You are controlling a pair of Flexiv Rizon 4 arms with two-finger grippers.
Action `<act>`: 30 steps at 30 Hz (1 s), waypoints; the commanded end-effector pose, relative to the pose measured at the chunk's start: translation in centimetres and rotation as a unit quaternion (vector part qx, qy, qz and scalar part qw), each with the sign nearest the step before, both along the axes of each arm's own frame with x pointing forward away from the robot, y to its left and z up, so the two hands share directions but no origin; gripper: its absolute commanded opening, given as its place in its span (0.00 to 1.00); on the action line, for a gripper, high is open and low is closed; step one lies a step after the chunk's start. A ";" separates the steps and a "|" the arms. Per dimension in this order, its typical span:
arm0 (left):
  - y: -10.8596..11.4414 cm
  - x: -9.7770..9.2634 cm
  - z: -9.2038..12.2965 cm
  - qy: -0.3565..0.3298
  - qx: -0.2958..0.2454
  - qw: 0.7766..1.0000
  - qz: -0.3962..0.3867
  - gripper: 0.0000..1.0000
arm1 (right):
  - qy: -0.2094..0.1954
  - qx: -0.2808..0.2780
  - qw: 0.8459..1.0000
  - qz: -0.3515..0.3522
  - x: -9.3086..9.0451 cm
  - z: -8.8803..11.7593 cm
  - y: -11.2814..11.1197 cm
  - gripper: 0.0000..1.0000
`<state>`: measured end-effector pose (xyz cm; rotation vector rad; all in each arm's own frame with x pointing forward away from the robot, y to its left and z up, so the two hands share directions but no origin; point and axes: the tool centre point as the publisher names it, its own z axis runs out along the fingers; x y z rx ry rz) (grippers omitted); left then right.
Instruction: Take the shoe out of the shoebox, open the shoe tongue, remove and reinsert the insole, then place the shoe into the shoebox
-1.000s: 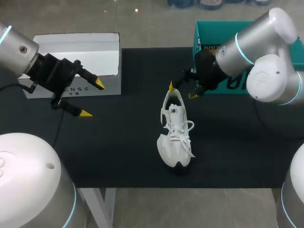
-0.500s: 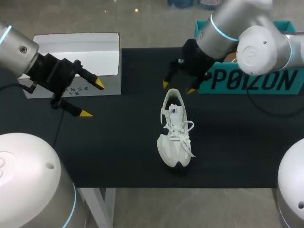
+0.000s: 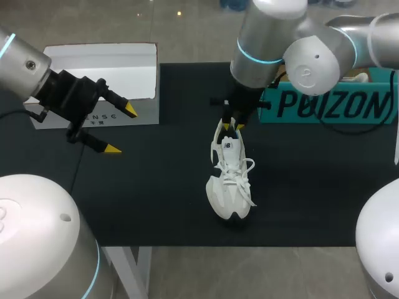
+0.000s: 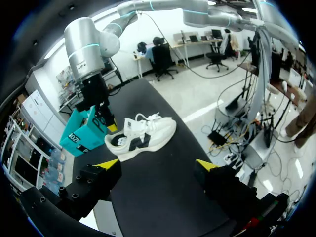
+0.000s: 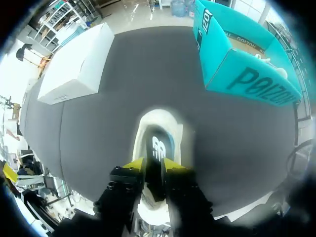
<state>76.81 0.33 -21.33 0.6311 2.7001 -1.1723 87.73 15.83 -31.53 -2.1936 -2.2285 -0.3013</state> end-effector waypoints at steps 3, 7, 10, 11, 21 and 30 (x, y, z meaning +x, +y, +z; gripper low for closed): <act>0.0 0.0 0.0 0.000 0.002 1.000 0.000 1.00 | 0.012 -0.044 0.999 -0.015 1.1 -3.2 0.5 0.00; 0.0 0.0 0.0 0.000 0.002 1.000 0.000 1.00 | 0.021 -0.045 0.999 -0.018 1.2 -4.6 0.1 0.00; 0.0 0.0 0.0 0.000 0.002 1.000 0.000 1.00 | 0.022 -0.045 0.999 -0.019 1.2 -5.5 -0.2 0.00; 0.0 0.0 0.0 0.000 0.002 1.000 0.000 1.00 | 0.028 -0.046 0.998 -0.024 1.2 -6.0 -0.4 0.00; 0.0 0.0 0.0 0.000 0.002 1.000 0.000 1.00 | 0.064 -0.030 0.997 -0.025 0.1 -9.8 0.0 0.00; 0.0 0.0 0.0 0.000 0.002 1.000 0.000 1.00 | 0.026 -0.008 0.999 -0.019 -0.3 -5.8 0.1 0.00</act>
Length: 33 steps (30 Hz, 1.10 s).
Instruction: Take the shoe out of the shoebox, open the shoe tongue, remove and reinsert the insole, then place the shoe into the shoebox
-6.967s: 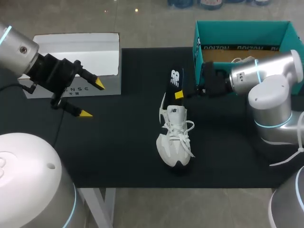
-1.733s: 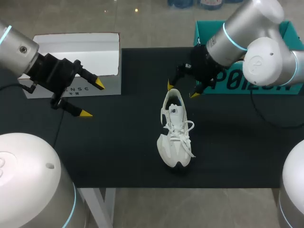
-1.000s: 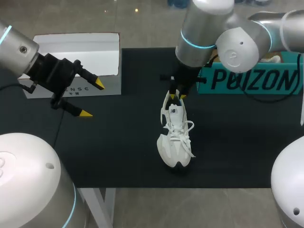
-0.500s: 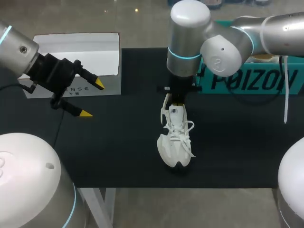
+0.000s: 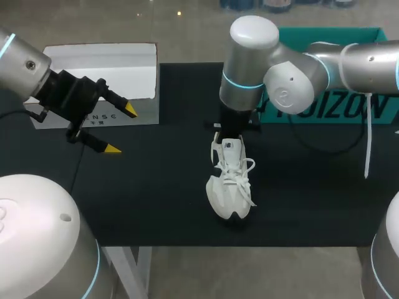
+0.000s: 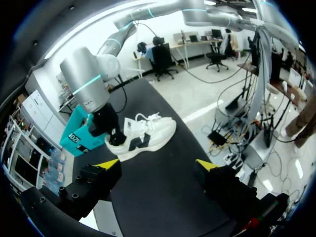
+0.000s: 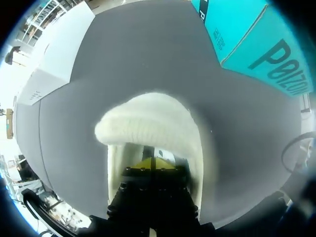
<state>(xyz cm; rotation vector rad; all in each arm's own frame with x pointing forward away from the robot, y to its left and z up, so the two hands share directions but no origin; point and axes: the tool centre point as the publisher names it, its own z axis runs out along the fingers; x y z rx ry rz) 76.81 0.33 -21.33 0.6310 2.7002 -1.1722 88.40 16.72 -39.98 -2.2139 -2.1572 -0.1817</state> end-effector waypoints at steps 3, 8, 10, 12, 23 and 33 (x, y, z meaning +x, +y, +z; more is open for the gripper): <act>0.0 0.0 0.0 0.000 0.002 1.000 0.000 1.00 | -0.028 0.003 1.000 0.001 -1.1 4.0 -1.0 0.00; 0.0 0.0 0.0 0.000 0.002 1.000 0.000 1.00 | -0.034 -0.001 0.999 0.003 -1.4 5.7 -1.5 0.00; 0.0 0.0 0.0 0.000 0.002 1.000 0.000 1.00 | -0.034 -0.002 0.999 0.004 -1.5 5.7 -1.6 0.00; 0.0 0.0 0.0 0.000 0.002 1.000 0.000 1.00 | -0.030 -0.002 1.000 0.006 -1.8 5.5 -1.6 0.00; 0.0 0.0 0.0 0.000 0.002 1.000 0.000 1.00 | 0.022 -0.011 1.000 0.010 -1.5 0.3 -0.8 0.00; 0.0 0.0 0.0 0.000 0.002 1.000 0.000 1.00 | 0.025 -0.011 1.000 0.008 -2.3 1.7 -1.2 0.00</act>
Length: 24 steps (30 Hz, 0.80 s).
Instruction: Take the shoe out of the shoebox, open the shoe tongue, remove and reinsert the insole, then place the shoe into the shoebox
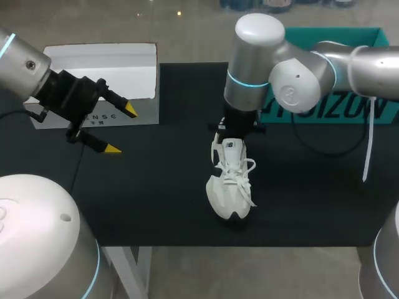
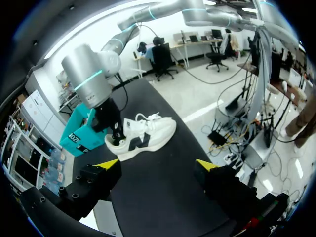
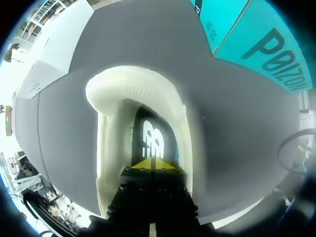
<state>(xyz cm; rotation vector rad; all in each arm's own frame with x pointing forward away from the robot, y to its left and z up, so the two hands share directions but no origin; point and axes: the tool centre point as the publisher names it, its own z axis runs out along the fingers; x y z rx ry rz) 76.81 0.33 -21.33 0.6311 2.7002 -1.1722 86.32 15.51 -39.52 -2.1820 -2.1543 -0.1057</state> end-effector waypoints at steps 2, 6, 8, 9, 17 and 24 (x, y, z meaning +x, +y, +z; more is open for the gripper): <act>0.0 0.0 0.0 0.000 0.002 1.000 0.000 1.00 | -0.003 -0.005 1.000 0.001 -0.4 1.8 0.1 0.00; 0.0 0.0 0.0 0.000 0.002 1.000 0.000 1.00 | -0.006 -0.007 1.000 0.003 -1.0 2.9 0.2 0.00; 0.0 0.0 0.0 0.000 0.002 1.000 0.000 1.00 | -0.008 -0.008 1.000 0.005 -1.3 3.3 0.3 0.00; 0.0 0.0 0.0 0.000 0.002 1.000 0.000 1.00 | -0.007 -0.009 1.000 0.006 -1.6 3.5 0.3 0.00; 0.0 0.0 0.0 0.000 0.002 1.000 0.000 1.00 | 0.008 -0.014 1.000 0.011 -2.6 3.8 0.5 0.00; 0.0 0.0 0.0 0.000 0.002 1.000 0.000 1.00 | 0.030 -0.010 0.999 0.013 -2.3 2.3 1.3 0.12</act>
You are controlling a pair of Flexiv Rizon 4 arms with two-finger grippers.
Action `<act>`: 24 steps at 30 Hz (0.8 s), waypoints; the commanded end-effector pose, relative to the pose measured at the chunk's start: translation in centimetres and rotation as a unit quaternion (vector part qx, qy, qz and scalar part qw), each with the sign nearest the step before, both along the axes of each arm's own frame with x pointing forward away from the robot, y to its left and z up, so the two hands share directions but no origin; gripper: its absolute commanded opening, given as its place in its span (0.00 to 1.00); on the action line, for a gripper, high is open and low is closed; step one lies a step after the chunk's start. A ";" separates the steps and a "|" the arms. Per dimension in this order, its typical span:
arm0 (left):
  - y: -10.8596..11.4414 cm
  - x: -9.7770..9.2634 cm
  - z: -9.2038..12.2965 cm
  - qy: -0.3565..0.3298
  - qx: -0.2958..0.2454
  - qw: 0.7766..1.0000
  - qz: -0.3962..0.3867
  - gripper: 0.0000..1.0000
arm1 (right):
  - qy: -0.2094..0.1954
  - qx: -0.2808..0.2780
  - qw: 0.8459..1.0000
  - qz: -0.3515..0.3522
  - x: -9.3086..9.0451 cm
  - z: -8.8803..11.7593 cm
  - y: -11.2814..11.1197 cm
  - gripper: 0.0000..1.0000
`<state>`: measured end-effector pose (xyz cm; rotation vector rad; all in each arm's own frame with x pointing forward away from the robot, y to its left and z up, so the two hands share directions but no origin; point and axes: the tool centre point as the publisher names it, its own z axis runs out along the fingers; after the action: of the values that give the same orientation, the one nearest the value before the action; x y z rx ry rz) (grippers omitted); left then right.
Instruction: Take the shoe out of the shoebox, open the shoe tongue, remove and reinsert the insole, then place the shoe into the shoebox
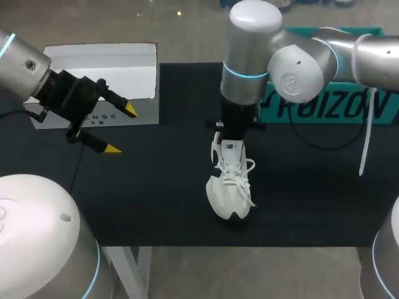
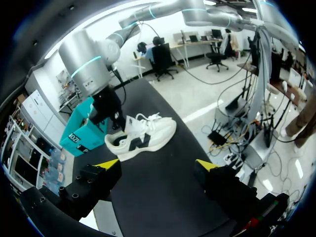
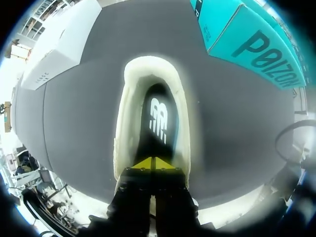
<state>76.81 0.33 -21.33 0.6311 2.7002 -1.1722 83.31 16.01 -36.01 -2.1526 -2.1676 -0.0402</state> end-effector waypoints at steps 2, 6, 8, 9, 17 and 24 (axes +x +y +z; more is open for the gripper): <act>0.0 0.0 0.0 0.000 0.002 1.000 0.000 1.00 | 0.014 0.001 1.000 0.004 0.9 -1.6 1.1 0.20; 0.0 0.0 0.0 0.000 0.002 1.000 0.000 1.00 | 0.029 -0.001 1.000 0.006 1.2 -2.5 1.5 0.34; 0.0 0.0 0.0 0.000 0.002 1.000 0.000 1.00 | 0.033 -0.004 0.999 0.005 1.4 -2.9 1.5 0.37; 0.0 0.0 0.0 0.000 0.002 1.000 0.000 1.00 | 0.036 -0.004 0.999 0.004 1.4 -3.0 1.4 0.38; 0.0 0.0 0.0 0.000 0.002 1.000 0.000 1.00 | 0.035 -0.007 0.999 0.001 1.4 -2.5 0.9 0.45; 0.0 0.0 0.0 0.000 0.002 1.000 0.000 1.00 | 0.020 -0.006 1.000 0.002 1.2 -1.0 0.8 0.62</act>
<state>76.81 0.33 -21.33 0.6311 2.7002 -1.1722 85.04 17.17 -37.90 -2.1261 -2.1483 0.0275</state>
